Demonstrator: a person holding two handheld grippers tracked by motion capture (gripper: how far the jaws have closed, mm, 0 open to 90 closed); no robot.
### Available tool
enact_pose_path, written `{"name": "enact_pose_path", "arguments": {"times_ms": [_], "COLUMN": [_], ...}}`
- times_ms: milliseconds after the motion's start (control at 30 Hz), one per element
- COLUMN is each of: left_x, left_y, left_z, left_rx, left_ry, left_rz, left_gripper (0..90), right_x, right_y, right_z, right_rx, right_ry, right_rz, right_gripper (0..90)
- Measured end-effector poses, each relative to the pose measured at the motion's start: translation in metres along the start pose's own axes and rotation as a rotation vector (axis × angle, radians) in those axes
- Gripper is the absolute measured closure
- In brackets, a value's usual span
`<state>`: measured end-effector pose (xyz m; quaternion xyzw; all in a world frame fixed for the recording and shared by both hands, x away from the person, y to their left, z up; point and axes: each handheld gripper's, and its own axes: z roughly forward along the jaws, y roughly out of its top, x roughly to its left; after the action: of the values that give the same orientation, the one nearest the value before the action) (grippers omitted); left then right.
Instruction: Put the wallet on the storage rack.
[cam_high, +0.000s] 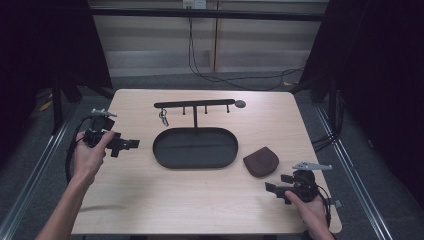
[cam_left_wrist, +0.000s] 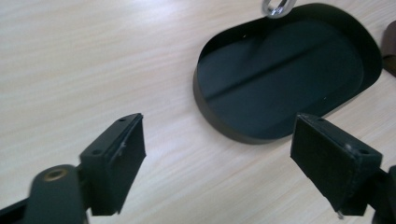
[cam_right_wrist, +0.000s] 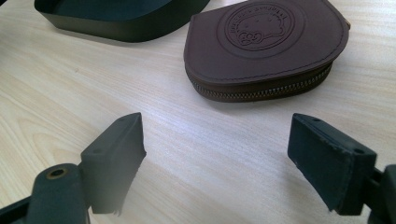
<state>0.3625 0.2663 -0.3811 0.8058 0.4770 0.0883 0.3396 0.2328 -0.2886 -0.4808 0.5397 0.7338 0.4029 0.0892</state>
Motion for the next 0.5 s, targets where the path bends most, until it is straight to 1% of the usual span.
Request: {"name": "enact_pose_path", "arguments": {"times_ms": [33,67,100,133,167,200,233,267,300,333,367,400,433,467,500], "left_x": [0.0,-0.002,-0.002,-0.003,-0.004,-0.009,-0.009,-0.012,-0.012,-0.014,-0.016,-0.017,-0.017,-0.018,-0.019], "left_y": [0.0,-0.01,-0.01,-0.016,-0.022,-0.033,-0.033,-0.042,-0.042,-0.05,-0.055,-0.058,-0.058,-0.063,-0.067], "left_z": [0.0,0.0,0.0,0.0,0.0,0.002,0.002,0.003,0.003,0.002,0.002,0.002,0.002,0.002,0.003], "left_rx": [0.0,-0.023,-0.023,-0.043,-0.051,-0.061,-0.061,-0.069,-0.069,-0.084,-0.102,-0.102,-0.102,-0.11,-0.122], "left_ry": [0.0,0.009,0.009,0.027,0.041,0.067,0.067,0.041,0.041,0.017,0.019,0.02,0.02,0.023,0.021], "left_rz": [0.0,-0.008,-0.008,-0.009,-0.007,0.012,0.012,0.008,0.008,0.025,0.015,0.02,0.02,0.016,-0.004], "left_gripper": [17.3,17.3,17.3,17.3,17.3,17.2,16.8,16.6,16.7,16.7,16.7,16.7,17.0,17.0,17.1], "right_x": [0.0,0.0,0.0,0.0,0.0,0.0,0.0,0.0,0.0,0.0,0.0,0.0,0.0,-0.001,-0.001], "right_y": [0.0,0.0,0.0,0.0,0.0,0.001,0.001,0.001,0.002,0.002,0.002,0.002,0.002,0.002,0.003], "right_z": [0.0,-0.001,-0.001,0.0,0.0,0.0,0.0,-0.001,-0.001,-0.001,-0.002,-0.002,-0.002,-0.003,-0.003], "right_rx": [0.0,-0.002,-0.002,-0.006,-0.006,-0.003,-0.003,-0.004,-0.005,-0.006,-0.008,-0.009,-0.009,-0.014,-0.016], "right_ry": [0.0,0.001,0.001,0.001,0.001,0.002,0.002,0.004,0.004,0.003,0.002,0.0,0.0,-0.006,-0.009], "right_rz": [0.0,0.006,0.006,0.007,0.007,0.007,0.007,0.006,0.007,0.008,0.009,0.013,0.013,0.01,0.015], "right_gripper": [18.3,18.3,18.3,18.3,18.3,18.3,18.3,18.1,18.0,18.0,18.0,18.1,18.1,18.2,18.2]}}
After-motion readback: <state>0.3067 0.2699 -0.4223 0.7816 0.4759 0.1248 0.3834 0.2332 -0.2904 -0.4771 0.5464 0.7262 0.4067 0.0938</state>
